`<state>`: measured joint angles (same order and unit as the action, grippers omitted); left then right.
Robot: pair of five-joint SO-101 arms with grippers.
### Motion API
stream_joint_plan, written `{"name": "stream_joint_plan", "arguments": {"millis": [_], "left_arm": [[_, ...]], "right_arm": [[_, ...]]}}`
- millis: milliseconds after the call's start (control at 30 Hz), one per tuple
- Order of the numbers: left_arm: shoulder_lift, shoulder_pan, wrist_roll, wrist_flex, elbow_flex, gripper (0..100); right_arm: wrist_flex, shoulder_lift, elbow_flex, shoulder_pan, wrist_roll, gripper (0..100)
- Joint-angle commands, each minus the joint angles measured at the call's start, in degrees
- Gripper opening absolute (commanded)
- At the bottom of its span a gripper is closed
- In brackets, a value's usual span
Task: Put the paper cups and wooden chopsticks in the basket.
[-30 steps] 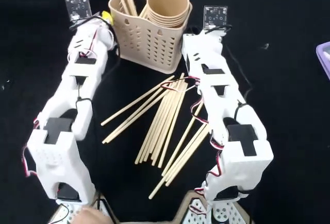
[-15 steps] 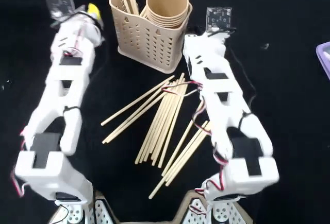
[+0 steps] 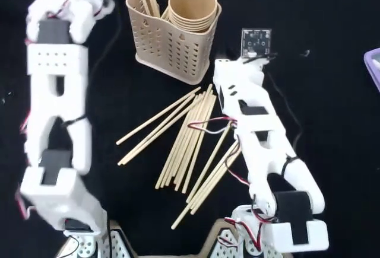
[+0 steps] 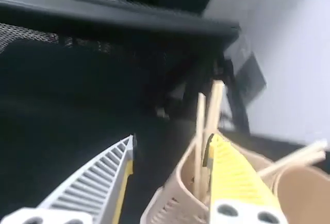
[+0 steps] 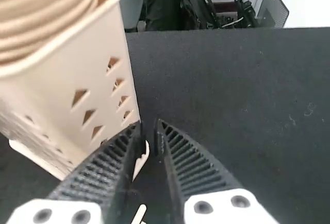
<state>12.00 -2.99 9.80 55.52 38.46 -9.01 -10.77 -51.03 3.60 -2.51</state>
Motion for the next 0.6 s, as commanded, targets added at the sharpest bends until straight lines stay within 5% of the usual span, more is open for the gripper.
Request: {"name": "stream_joint_plan", "arguments": {"millis": [0,233,567], "left_arm": [[9.14,3.65,-6.51,7.82,18.33,24],[26.46,2.68,-12.31,16.18,39.34,23],[38.42,-0.04,-14.77,15.82,50.95,23]], "right_arm": [[-1.23,-3.12,-0.13,0.35,-0.44,5.6],[-1.23,-3.03,-0.84,0.35,-0.44,5.6],[-1.23,-3.03,-1.36,0.53,-0.44,5.6]]}}
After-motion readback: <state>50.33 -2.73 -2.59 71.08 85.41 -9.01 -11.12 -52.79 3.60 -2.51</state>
